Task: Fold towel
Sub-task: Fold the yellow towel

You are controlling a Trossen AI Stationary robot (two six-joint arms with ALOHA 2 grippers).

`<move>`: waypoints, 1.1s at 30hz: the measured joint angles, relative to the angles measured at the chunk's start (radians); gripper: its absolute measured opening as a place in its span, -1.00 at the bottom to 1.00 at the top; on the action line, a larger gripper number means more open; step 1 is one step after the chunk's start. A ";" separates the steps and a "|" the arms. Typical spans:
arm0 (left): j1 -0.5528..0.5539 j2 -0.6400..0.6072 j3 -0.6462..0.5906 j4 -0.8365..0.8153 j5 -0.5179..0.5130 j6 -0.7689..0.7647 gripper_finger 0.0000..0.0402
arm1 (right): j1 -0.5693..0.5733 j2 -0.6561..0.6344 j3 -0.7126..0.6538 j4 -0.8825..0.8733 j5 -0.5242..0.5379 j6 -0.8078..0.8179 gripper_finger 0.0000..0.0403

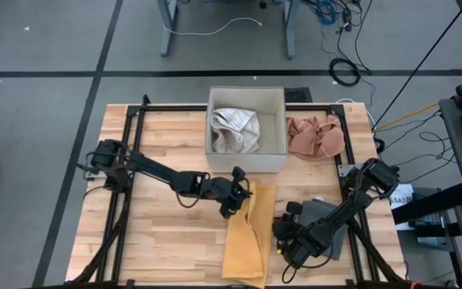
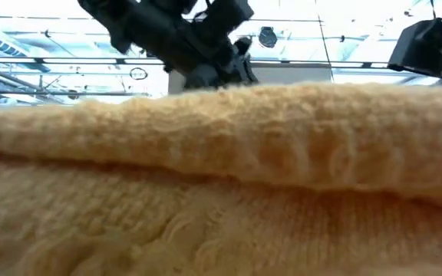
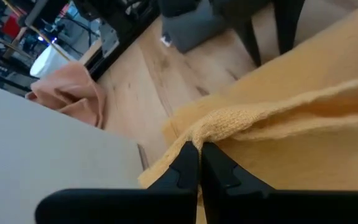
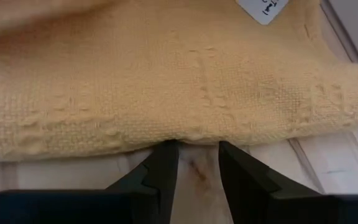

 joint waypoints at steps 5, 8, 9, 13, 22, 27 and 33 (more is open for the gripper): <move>0.024 0.066 0.000 0.151 0.001 0.022 -1.00 | -0.023 0.002 0.000 0.009 -0.001 -0.044 -0.46; 0.043 0.090 0.000 0.232 0.002 0.021 -1.00 | -0.044 0.002 -0.001 0.021 -0.005 -0.078 -0.46; 0.049 0.100 0.000 0.249 0.002 0.018 -1.00 | -0.050 0.002 -0.001 0.027 -0.005 -0.091 -0.46; 0.069 0.142 0.000 0.294 0.056 0.003 -0.99 | -0.073 0.003 -0.002 0.045 -0.005 -0.128 -0.46; 0.054 0.283 0.079 0.317 0.076 0.019 -0.87 | -0.086 0.002 -0.003 0.064 -0.007 -0.155 -0.46; 0.052 0.330 0.137 0.316 0.046 0.010 -0.71 | -0.084 -0.023 -0.004 0.057 -0.021 -0.154 -0.46; 0.067 0.337 0.178 0.317 -0.023 -0.024 -0.57 | -0.070 -0.062 -0.008 0.022 -0.056 -0.159 -0.46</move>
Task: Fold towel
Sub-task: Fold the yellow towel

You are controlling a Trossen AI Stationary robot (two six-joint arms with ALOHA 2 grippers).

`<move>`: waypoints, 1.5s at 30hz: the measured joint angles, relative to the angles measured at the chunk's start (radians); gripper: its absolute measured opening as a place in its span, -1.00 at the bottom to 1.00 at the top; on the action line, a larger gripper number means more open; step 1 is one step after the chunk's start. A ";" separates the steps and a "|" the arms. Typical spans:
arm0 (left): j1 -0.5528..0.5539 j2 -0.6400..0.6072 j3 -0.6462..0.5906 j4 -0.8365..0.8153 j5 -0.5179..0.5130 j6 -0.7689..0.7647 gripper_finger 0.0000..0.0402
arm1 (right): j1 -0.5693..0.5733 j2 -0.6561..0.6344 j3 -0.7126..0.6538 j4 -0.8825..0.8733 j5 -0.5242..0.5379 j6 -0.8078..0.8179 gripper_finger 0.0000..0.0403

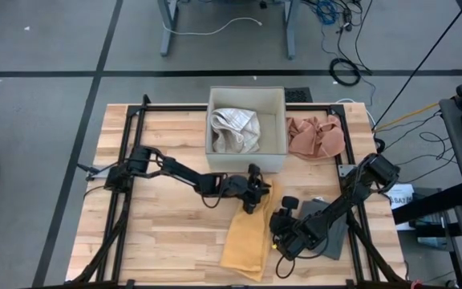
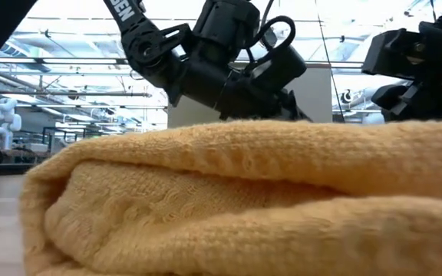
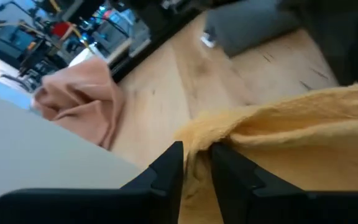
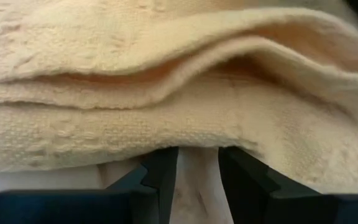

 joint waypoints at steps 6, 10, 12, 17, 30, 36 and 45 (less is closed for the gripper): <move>-0.002 0.000 0.022 -0.008 0.079 -0.024 -0.53 | -0.011 -0.003 0.002 0.002 -0.044 0.000 -0.46; -0.009 0.000 0.022 -0.025 0.094 -0.040 -0.53 | -0.011 -0.003 0.002 0.001 -0.027 0.000 -0.46; -0.010 0.005 0.022 -0.030 0.096 -0.055 -0.53 | -0.012 -0.003 0.002 0.000 -0.025 0.000 -0.46; -0.010 0.029 0.022 -0.019 0.094 -0.104 -0.53 | -0.011 -0.020 0.002 -0.035 -0.040 0.008 -0.46; -0.018 0.039 0.022 -0.008 0.099 -0.134 -0.53 | 0.065 -0.212 0.003 -0.114 -0.039 0.039 -0.46; -0.034 0.039 0.022 -0.009 0.099 -0.132 -0.53 | 0.110 -0.220 0.004 0.017 -0.039 -0.094 -0.46; -0.101 0.038 0.022 -0.098 0.098 -0.130 -0.53 | 0.203 -0.156 0.004 0.392 -0.041 -0.412 -0.46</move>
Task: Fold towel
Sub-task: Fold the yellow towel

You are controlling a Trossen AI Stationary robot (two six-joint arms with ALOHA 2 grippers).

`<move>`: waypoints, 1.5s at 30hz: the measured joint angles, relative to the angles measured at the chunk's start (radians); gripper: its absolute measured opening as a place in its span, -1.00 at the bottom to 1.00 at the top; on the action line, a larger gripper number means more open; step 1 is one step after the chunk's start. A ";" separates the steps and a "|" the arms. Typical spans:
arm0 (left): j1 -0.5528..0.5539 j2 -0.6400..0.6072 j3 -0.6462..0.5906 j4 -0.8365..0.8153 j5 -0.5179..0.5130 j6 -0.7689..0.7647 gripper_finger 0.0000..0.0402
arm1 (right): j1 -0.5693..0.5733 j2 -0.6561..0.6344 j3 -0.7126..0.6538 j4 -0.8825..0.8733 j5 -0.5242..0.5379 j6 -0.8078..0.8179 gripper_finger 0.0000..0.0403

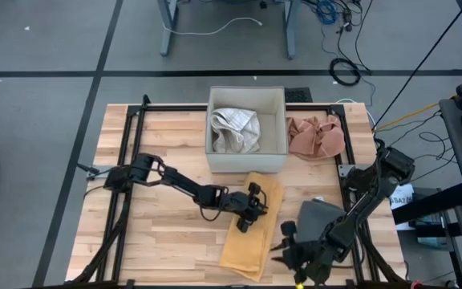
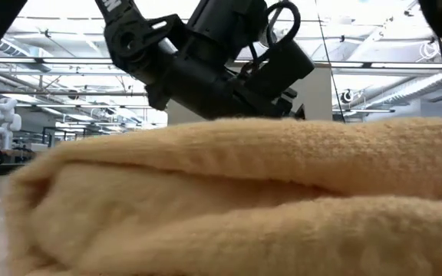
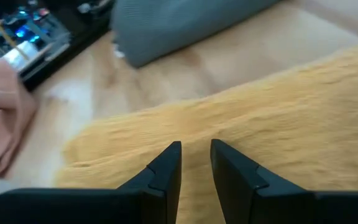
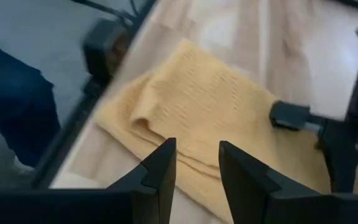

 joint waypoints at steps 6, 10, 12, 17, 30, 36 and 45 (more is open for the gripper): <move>-0.070 -0.003 0.000 -0.011 -0.033 0.008 -0.53 | 0.006 0.092 0.000 0.217 -0.036 -0.136 -0.42; -0.116 -0.023 0.000 -0.023 -0.136 0.065 -0.53 | -0.011 0.159 0.000 0.312 -0.056 -0.178 -0.25; -0.139 -0.038 0.000 -0.022 -0.212 0.106 -0.53 | -0.023 0.181 0.000 0.317 -0.056 -0.179 -0.15; -0.173 -0.076 -0.001 -0.027 -0.350 0.135 -0.53 | -0.044 0.210 0.000 0.383 -0.082 -0.187 -0.04; -0.220 -0.080 -0.001 -0.089 -0.315 -0.018 -0.53 | -0.060 0.231 0.000 0.431 -0.226 -0.161 -0.24; -0.302 -0.080 0.007 -0.094 -0.309 0.007 -0.53 | -0.052 0.231 0.000 0.413 -0.237 -0.161 -0.26; -0.381 -0.080 0.087 -0.155 -0.309 -0.047 -0.53 | -0.063 0.231 0.000 0.476 -0.236 -0.192 -0.26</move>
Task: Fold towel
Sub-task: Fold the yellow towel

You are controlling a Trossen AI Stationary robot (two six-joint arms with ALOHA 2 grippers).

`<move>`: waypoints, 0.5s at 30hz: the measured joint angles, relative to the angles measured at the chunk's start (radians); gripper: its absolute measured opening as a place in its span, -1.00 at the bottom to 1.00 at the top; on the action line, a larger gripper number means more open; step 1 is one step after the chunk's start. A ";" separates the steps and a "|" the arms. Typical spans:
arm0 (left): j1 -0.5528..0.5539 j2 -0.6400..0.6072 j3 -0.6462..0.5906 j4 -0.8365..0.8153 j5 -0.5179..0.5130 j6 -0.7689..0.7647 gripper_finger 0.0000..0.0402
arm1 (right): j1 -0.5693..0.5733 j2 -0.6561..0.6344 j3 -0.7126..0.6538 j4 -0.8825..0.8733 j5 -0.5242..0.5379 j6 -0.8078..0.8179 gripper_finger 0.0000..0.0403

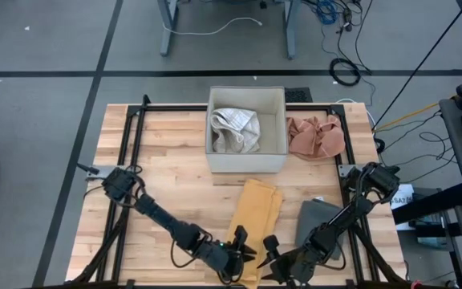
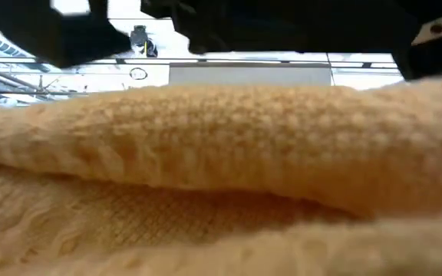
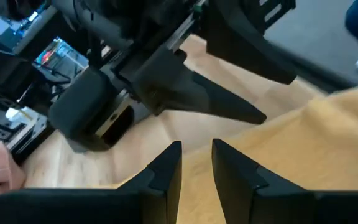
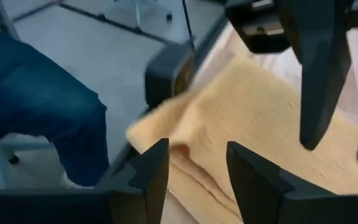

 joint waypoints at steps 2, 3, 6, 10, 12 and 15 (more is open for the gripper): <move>-0.010 0.000 0.010 -0.026 0.000 -0.024 -0.53 | 0.001 0.000 0.000 0.029 -0.003 -0.014 -0.26; -0.015 0.000 0.013 -0.037 0.000 -0.035 -0.53 | 0.001 0.000 0.000 0.039 -0.004 -0.018 -0.26; -0.026 0.000 0.016 -0.049 0.022 -0.082 -0.53 | 0.001 0.000 0.000 0.046 -0.004 -0.010 -0.26; -0.038 0.000 0.017 -0.070 0.105 -0.168 -0.53 | 0.001 0.011 0.000 0.063 -0.004 0.021 -0.26; -0.041 0.000 0.017 -0.074 0.145 -0.208 -0.53 | 0.001 0.031 0.001 0.105 -0.011 0.023 -0.26; -0.047 0.000 0.017 -0.081 0.160 -0.247 -0.53 | -0.003 0.073 0.020 0.128 -0.027 0.024 -0.26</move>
